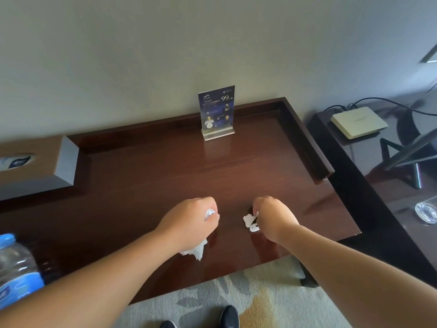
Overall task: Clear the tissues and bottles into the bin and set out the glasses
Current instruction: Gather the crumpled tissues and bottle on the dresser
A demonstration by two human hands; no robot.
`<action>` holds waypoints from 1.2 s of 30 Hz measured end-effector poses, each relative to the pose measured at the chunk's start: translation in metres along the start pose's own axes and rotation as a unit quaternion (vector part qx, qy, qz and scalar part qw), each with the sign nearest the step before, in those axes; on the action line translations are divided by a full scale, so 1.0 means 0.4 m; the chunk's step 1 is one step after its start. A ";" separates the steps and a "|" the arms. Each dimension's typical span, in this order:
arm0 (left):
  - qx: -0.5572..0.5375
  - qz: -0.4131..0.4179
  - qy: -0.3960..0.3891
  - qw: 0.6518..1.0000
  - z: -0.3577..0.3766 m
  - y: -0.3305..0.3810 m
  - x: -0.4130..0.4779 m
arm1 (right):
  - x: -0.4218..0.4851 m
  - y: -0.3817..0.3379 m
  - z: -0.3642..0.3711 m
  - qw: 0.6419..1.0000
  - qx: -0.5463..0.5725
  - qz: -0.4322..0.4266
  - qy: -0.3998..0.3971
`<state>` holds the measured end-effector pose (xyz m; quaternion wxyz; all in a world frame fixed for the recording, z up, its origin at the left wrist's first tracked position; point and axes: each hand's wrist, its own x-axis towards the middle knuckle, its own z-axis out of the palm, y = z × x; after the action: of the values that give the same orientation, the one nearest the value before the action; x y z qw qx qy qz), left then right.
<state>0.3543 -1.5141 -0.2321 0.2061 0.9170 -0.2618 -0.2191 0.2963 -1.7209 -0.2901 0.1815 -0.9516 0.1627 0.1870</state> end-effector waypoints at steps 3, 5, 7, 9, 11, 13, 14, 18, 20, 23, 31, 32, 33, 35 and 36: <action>-0.021 -0.005 0.020 1.000 -0.005 -0.009 0.000 | -0.005 -0.023 -0.009 0.996 0.088 0.005 0.013; -0.047 -0.010 0.031 0.998 -0.014 -0.015 -0.002 | -0.010 -0.056 -0.027 0.987 0.157 -0.008 0.024; -0.083 -0.012 0.040 0.996 -0.024 -0.021 -0.006 | -0.018 -0.102 -0.047 0.977 0.208 -0.034 0.032; -0.120 -0.011 0.054 0.991 -0.038 -0.023 -0.018 | -0.030 -0.159 -0.068 0.958 0.280 -0.062 0.023; -0.159 -0.010 0.062 0.985 -0.058 -0.027 -0.032 | -0.041 -0.212 -0.087 0.935 0.344 -0.083 0.006; -0.198 -0.011 0.076 0.977 -0.081 -0.039 -0.050 | -0.049 -0.258 -0.106 0.914 0.396 -0.091 -0.016; -0.215 -0.013 0.084 0.973 -0.094 -0.048 -0.062 | -0.052 -0.279 -0.116 0.900 0.424 -0.093 -0.034; -0.232 -0.010 0.108 0.967 -0.130 -0.086 -0.121 | -0.066 -0.380 -0.138 0.865 0.475 -0.129 -0.097; -0.225 -0.009 0.150 0.963 -0.145 -0.107 -0.152 | -0.075 -0.436 -0.138 0.866 0.464 -0.147 -0.112; -0.197 -0.020 0.189 0.962 -0.178 -0.148 -0.206 | -0.089 -0.513 -0.134 0.862 0.463 -0.158 -0.134; -0.095 -0.129 0.279 0.947 -0.263 -0.337 -0.373 | -0.152 -0.725 -0.095 0.898 0.385 -0.185 -0.106; -0.091 -0.139 0.284 0.944 -0.275 -0.367 -0.401 | -0.161 -0.753 -0.083 0.907 0.366 -0.186 -0.096; -0.095 -0.144 0.286 0.942 -0.287 -0.399 -0.429 | -0.170 -0.781 -0.070 0.916 0.344 -0.186 -0.089; -0.110 -0.151 0.289 0.939 -0.312 -0.464 -0.489 | -0.189 -0.841 -0.035 0.933 0.300 -0.184 -0.079; -0.110 -0.156 0.291 0.937 -0.320 -0.497 -0.518 | -0.199 -0.871 -0.013 0.939 0.281 -0.185 -0.076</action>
<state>0.3383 -1.2073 -0.1642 0.3362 0.9416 -0.0186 0.0010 0.3595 -1.3969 -0.1535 0.4842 -0.8584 0.0158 0.1686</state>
